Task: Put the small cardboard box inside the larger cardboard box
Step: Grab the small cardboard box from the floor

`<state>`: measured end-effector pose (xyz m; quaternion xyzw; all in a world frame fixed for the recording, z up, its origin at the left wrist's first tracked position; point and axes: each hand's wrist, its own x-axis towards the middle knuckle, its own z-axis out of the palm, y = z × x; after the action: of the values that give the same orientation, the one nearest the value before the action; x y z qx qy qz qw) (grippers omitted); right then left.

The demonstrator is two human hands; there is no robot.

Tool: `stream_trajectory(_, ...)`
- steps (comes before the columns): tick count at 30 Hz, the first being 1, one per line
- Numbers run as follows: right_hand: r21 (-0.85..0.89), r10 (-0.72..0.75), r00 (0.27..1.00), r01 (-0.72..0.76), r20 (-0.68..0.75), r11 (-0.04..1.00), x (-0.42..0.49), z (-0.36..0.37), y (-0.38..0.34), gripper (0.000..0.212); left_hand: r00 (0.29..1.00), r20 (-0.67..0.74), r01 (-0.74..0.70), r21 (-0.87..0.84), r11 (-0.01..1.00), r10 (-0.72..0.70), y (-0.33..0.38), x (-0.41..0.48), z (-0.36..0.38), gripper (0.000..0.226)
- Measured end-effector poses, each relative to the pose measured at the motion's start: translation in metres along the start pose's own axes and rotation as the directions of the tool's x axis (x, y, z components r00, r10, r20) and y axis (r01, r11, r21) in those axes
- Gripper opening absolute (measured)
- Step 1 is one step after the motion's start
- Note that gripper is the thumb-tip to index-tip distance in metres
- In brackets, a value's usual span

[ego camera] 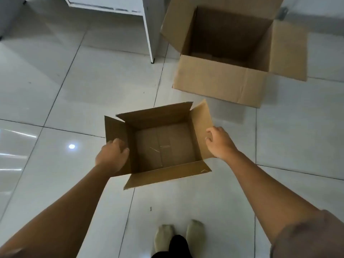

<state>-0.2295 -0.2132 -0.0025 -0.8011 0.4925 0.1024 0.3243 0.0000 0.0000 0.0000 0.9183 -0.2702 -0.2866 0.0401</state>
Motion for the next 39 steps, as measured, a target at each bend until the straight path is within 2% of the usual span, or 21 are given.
stream_trajectory(6, -0.016, -0.01, 0.964, 0.005, -0.266, 1.0, 0.036, 0.018, 0.008, 0.045, 0.966, -0.222, 0.134, -0.002, 0.991, -0.132, -0.017, 0.029, 0.023, 0.051)
stream_trajectory(8, 0.005, 0.006, 0.951, -0.005, -0.308, 1.0, 0.045, 0.022, 0.012, 0.053, 0.948, -0.274, 0.153, -0.052, 0.987, -0.161, -0.022, 0.035, 0.031, 0.058)
stream_trajectory(11, 0.132, 0.103, 0.96, -0.07, -0.262, 0.989, 0.055, 0.031, 0.015, 0.063, 0.933, -0.286, 0.159, -0.216, 0.963, -0.219, -0.028, 0.043, 0.042, 0.069)
stream_trajectory(13, 0.194, 0.165, 0.96, -0.121, -0.228, 0.973, 0.059, 0.039, 0.017, 0.059, 0.927, -0.26, 0.174, -0.339, 0.925, -0.269, -0.033, 0.048, 0.05, 0.072)
stream_trajectory(17, 0.101, 0.175, 0.967, -0.158, -0.184, 0.982, 0.063, 0.053, 0.023, 0.045, 0.917, -0.172, 0.254, -0.443, 0.86, -0.359, -0.042, 0.057, 0.063, 0.054)
stream_trajectory(23, 0.137, 0.171, 0.953, -0.14, -0.252, 0.981, 0.064, 0.064, 0.032, 0.04, 0.919, -0.209, 0.222, -0.43, 0.875, -0.335, -0.044, 0.057, 0.073, 0.047)
stream_trajectory(29, 0.112, 0.154, 0.939, -0.124, -0.308, 0.986, 0.02, 0.048, 0.032, 0.041, 0.921, -0.285, 0.152, -0.365, 0.918, -0.266, -0.03, 0.016, 0.051, 0.05)
stream_trajectory(39, 0.125, 0.211, 0.914, -0.178, -0.346, 0.976, -0.084, -0.061, 0.016, 0.042, 0.941, -0.324, 0.015, -0.26, 0.965, -0.102, 0.025, -0.073, -0.055, 0.052)
